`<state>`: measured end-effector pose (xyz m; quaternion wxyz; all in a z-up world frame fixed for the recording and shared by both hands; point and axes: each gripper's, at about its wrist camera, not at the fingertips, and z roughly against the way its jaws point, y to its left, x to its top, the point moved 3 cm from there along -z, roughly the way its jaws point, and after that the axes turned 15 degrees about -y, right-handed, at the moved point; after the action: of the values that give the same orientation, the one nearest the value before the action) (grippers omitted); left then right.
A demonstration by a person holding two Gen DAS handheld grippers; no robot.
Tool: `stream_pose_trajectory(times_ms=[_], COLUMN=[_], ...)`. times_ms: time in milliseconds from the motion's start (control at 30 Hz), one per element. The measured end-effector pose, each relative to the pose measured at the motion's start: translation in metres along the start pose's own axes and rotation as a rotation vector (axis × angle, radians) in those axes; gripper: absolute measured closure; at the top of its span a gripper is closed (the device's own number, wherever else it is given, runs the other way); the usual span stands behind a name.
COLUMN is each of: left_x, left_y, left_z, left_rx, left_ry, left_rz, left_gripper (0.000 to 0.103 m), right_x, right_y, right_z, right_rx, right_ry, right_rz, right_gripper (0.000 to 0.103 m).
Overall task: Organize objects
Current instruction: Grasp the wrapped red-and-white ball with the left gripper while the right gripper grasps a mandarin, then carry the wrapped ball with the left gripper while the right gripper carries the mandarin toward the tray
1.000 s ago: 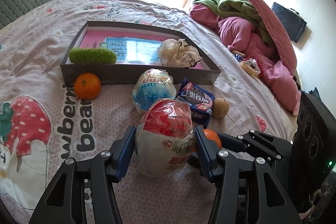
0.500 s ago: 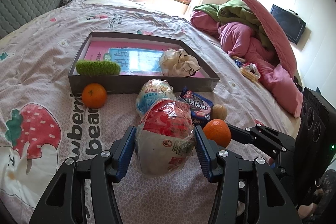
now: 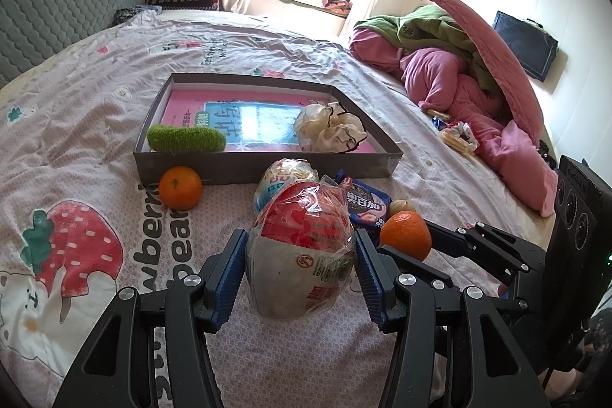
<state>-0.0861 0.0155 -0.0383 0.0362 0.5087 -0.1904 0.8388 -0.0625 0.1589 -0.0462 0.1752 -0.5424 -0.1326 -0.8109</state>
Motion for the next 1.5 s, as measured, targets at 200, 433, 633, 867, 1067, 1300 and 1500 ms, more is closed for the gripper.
stream_pose_trajectory(times_ms=[200, 433, 633, 867, 1067, 1300, 1500], left_x=[0.001, 0.004, 0.005, 0.005, 0.005, 0.007, 0.009], left_y=[-0.001, -0.001, -0.001, 0.0, 0.001, 0.002, 0.007], left_z=[0.002, 0.004, 0.004, 0.004, 0.004, 0.004, 0.002], left_rx=[0.003, 0.005, 0.003, 0.004, 0.009, 0.016, 0.028], left_ry=[-0.008, -0.023, -0.03, -0.042, -0.048, -0.062, -0.065], left_rz=[-0.006, -0.015, -0.014, -0.018, -0.021, -0.025, -0.017], left_gripper=[0.047, 0.047, 0.047, 0.047, 0.047, 0.047, 0.047], right_x=[0.004, 0.007, 0.009, 0.012, 0.012, 0.014, 0.019], right_y=[-0.004, -0.01, -0.013, -0.019, -0.024, -0.028, -0.034], right_z=[0.003, 0.005, 0.007, 0.007, 0.006, 0.005, 0.006], right_rx=[-0.017, -0.031, -0.04, -0.047, -0.052, -0.062, -0.072], right_ry=[-0.02, -0.033, -0.04, -0.047, -0.049, -0.054, -0.068], right_rz=[-0.014, -0.028, -0.038, -0.058, -0.074, -0.087, -0.102], right_gripper=[0.062, 0.062, 0.062, 0.062, 0.062, 0.062, 0.062])
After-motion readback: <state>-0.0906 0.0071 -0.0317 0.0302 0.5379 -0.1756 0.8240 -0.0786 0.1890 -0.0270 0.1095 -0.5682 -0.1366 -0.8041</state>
